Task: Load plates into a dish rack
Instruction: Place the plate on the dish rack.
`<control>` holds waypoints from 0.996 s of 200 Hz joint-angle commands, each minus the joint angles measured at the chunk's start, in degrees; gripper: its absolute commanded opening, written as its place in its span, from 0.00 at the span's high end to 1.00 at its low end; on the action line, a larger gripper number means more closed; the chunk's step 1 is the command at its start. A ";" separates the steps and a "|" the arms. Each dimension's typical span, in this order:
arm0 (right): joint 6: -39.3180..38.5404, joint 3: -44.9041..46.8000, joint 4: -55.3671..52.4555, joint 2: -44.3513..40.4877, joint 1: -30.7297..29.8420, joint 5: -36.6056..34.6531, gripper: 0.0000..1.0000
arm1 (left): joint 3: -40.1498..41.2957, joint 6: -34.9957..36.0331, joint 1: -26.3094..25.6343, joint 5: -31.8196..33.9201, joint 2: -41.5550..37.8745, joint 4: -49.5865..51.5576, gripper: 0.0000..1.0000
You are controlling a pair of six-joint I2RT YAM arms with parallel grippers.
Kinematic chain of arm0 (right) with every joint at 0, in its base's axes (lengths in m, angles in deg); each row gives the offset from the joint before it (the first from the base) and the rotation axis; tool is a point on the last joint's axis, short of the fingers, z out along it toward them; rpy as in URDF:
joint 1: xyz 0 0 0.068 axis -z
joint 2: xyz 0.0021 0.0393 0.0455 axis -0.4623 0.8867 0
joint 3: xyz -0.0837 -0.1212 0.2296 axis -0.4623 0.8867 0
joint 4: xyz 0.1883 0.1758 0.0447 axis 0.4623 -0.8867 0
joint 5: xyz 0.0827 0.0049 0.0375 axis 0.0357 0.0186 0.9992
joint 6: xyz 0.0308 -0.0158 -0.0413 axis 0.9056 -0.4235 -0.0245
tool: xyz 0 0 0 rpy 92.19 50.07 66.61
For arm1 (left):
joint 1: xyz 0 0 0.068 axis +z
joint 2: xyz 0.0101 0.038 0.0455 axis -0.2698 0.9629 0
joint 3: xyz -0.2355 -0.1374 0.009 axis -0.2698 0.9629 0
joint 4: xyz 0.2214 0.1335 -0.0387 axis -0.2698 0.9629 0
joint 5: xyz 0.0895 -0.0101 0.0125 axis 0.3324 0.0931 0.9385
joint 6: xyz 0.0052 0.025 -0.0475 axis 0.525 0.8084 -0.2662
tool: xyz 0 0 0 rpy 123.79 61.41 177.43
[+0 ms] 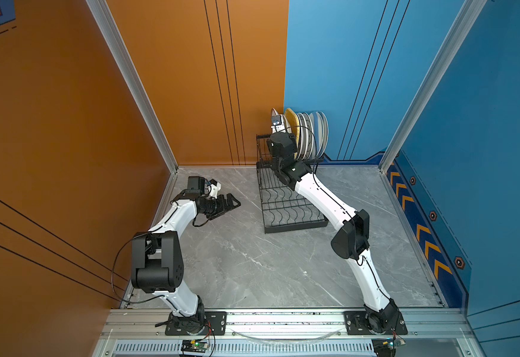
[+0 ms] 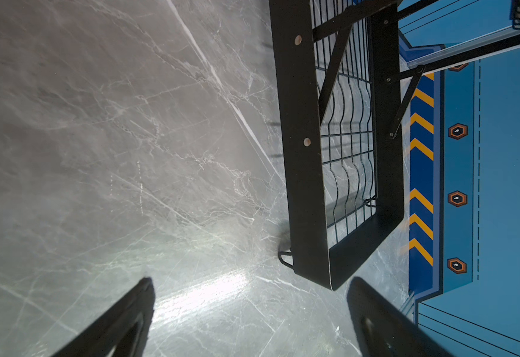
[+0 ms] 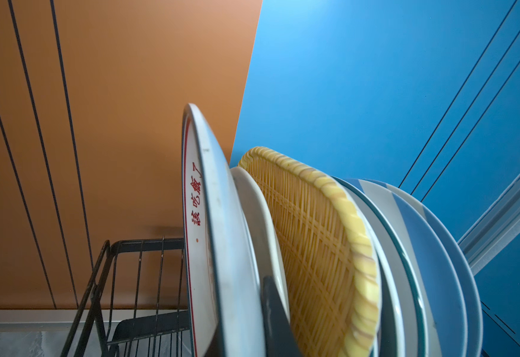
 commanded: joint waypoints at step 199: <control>3.01 -1.61 3.35 1.72 1.60 -5.32 1.00 | 2.26 -0.68 1.34 -0.29 -3.95 -0.73 0.02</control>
